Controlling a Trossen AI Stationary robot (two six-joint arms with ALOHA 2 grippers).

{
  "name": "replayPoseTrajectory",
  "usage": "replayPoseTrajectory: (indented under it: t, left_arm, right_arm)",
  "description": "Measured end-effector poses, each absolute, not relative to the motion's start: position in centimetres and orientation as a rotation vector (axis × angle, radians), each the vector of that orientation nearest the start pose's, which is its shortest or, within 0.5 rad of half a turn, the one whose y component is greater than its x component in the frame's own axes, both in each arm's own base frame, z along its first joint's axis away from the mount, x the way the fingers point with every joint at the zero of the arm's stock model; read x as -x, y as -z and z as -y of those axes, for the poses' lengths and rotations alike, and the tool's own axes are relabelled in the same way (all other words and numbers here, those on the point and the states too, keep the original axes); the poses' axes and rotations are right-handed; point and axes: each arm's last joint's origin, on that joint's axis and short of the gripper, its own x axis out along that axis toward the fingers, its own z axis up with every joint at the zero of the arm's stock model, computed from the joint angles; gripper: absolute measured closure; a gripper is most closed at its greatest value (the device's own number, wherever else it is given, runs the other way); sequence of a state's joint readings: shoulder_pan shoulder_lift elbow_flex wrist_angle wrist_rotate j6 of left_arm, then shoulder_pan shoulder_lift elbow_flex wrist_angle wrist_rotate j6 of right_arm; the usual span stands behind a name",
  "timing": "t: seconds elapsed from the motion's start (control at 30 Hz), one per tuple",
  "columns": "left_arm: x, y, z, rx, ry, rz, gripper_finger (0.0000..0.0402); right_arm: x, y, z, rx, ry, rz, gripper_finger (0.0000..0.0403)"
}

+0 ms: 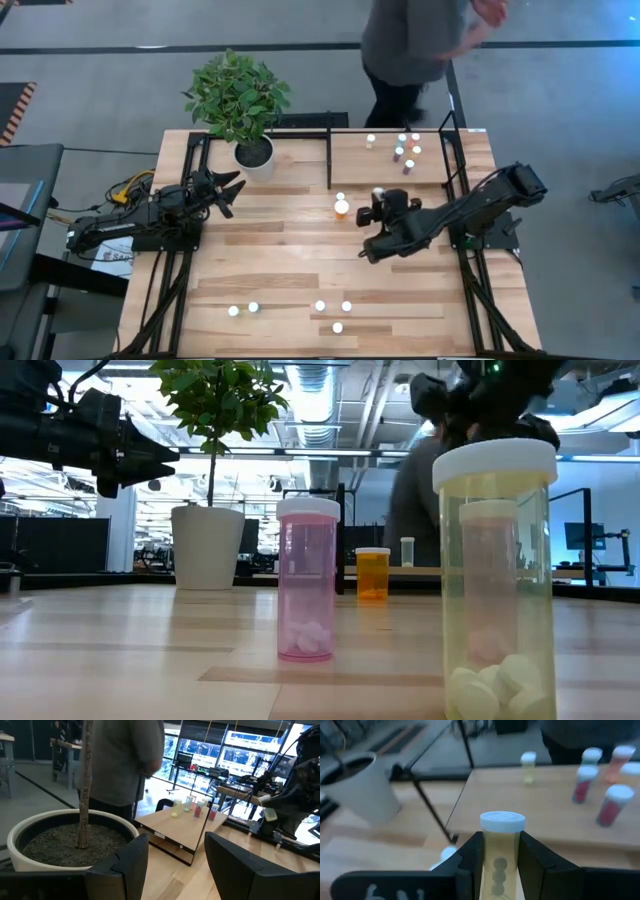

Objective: Pick and place medicine bottles onto shelf by color
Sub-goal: Put the right yellow pill bottle on the shelf

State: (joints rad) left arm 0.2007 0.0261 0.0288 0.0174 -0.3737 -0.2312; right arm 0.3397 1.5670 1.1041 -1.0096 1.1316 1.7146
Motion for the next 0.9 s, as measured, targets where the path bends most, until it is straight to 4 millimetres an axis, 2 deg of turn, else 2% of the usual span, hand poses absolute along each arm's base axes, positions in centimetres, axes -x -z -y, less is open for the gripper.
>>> replayPoseTrajectory:
  t: [0.2,0.43,0.9]
  left_arm:
    - [-9.2,-17.3,-2.9,0.227,-0.569,0.087,0.0220]
    - [-9.2,-17.3,-2.9,0.227,-0.569,0.087,0.0220]
    - [-9.3,-17.1,-3.0,0.224,-0.573,0.058,0.0220]
  right_arm:
    - [-26.1,-21.1,-5.8,-0.423,1.266,-0.118,0.0292]
    - [-26.2,-19.1,-3.5,-0.388,1.357,-0.114,0.0287]
    - [-29.9,-13.4,1.8,-0.283,1.536,0.099,0.0286]
